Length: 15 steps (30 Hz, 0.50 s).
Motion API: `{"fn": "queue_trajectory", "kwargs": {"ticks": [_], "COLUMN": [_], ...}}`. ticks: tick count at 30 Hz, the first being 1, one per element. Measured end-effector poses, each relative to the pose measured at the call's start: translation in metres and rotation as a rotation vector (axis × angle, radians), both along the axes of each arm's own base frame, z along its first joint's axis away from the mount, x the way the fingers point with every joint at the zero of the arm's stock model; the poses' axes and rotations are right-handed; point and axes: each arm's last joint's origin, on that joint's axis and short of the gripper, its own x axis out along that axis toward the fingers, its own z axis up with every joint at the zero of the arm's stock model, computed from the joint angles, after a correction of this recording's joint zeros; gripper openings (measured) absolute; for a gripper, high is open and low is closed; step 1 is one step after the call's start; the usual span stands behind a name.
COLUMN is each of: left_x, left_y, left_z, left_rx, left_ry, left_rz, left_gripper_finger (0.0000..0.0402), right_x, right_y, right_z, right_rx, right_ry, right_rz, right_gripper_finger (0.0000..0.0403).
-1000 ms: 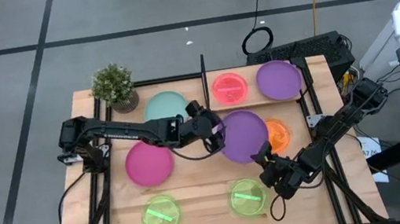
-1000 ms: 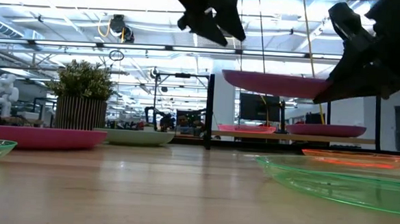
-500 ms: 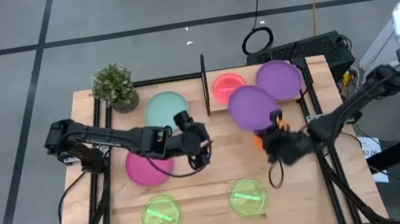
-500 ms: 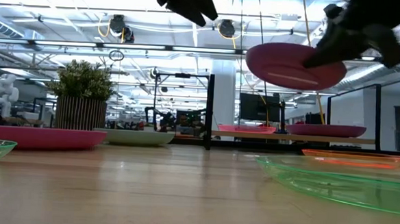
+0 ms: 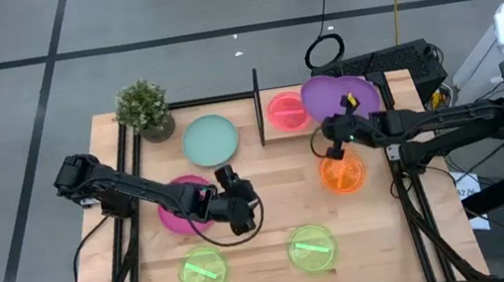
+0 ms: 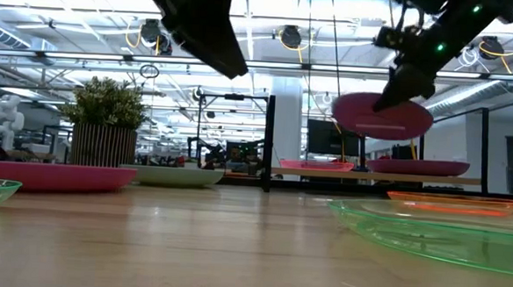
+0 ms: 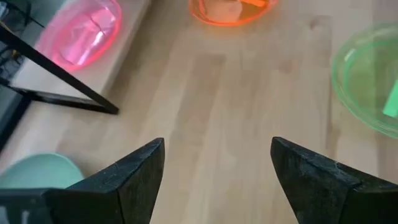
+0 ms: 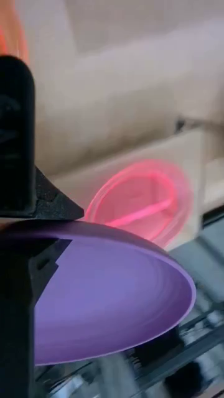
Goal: Place and stack plates onto a shelf
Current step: Stack the big violet plate on top of the big violet plate
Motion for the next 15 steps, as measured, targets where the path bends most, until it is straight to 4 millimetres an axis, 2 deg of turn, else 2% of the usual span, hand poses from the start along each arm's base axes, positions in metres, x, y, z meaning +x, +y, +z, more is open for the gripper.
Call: {"fn": "queue_trajectory", "kwargs": {"ticks": [8,15], "left_x": [-0.001,0.000], "left_y": [-0.005,-0.008], "left_z": [-0.005,-0.004], "left_rx": [-0.031,-0.048], "left_ry": [-0.060,-0.091], "left_rz": [0.037,0.050], "left_gripper_finger": [0.0298,0.0298], "right_x": [-0.004,-0.017], "right_y": [-0.023,-0.045], "right_z": [-0.009,-0.024], "right_rx": [-0.004,-0.008], "right_ry": [0.054,0.090], "right_rz": [-0.103,-0.212], "right_gripper_finger": [0.0006,0.0006]}}
